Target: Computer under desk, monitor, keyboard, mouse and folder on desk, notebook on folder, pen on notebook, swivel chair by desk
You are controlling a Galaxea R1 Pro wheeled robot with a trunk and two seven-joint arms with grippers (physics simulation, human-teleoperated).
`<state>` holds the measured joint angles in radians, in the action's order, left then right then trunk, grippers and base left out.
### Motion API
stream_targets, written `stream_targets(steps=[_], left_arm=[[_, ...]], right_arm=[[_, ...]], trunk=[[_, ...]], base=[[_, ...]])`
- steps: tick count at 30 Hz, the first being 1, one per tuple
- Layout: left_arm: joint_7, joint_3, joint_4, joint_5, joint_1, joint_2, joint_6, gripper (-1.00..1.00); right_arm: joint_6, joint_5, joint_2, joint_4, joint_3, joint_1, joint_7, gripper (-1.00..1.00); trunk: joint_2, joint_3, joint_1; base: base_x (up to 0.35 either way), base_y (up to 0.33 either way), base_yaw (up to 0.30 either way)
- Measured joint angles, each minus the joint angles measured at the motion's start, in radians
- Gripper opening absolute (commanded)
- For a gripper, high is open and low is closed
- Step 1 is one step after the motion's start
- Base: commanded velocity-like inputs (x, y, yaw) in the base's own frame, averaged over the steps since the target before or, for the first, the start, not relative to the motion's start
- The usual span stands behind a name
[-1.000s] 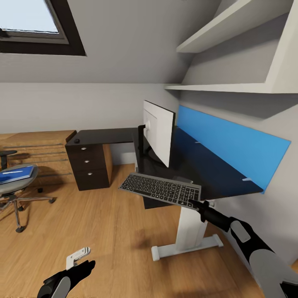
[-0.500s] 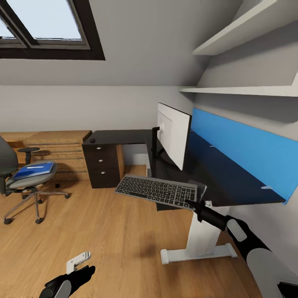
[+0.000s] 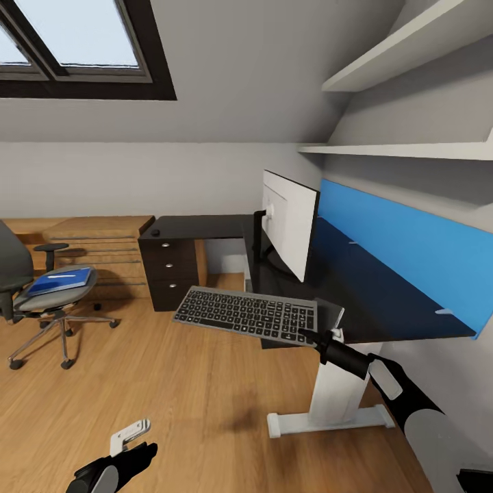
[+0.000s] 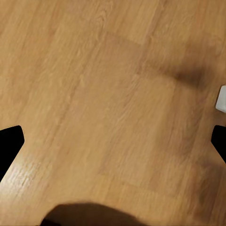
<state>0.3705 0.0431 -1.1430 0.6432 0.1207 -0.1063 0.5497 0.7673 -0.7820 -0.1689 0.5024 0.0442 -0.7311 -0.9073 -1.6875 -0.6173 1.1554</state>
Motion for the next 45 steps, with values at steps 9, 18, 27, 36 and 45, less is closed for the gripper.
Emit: stream_targets(steps=[9,18,27,36,45], left_arm=[[0.000,0.001,-0.001,0.000,0.000,0.000,0.001,1.00],[0.000,0.002,0.000,0.000,0.000,0.000,0.000,1.00],[0.002,0.035,0.000,0.000,0.000,0.000,-0.012,1.00],[0.003,0.037,0.000,0.000,0.000,0.000,-0.015,1.00],[0.003,0.034,0.000,-0.001,0.000,0.000,-0.019,1.00]], right_arm=[[-0.051,0.012,-0.001,-0.002,-0.001,0.000,-0.087,-1.00],[-0.087,0.018,-0.003,-0.020,-0.006,0.000,-0.090,-1.00],[-0.100,0.019,0.000,-0.022,-0.007,0.000,-0.090,-1.00],[-0.210,0.051,0.041,-0.021,-0.013,0.006,-0.050,-1.00],[-0.230,0.096,0.061,-0.019,-0.009,0.006,-0.025,-1.00]], trunk=[[0.000,0.000,0.000],[0.000,0.000,0.000],[0.000,0.000,0.000],[0.000,0.000,0.000],[0.000,0.000,0.000]], base=[[0.000,0.255,0.000],[0.000,0.320,0.000],[0.063,0.319,0.000],[0.027,0.069,0.000],[0.000,0.030,0.000]])
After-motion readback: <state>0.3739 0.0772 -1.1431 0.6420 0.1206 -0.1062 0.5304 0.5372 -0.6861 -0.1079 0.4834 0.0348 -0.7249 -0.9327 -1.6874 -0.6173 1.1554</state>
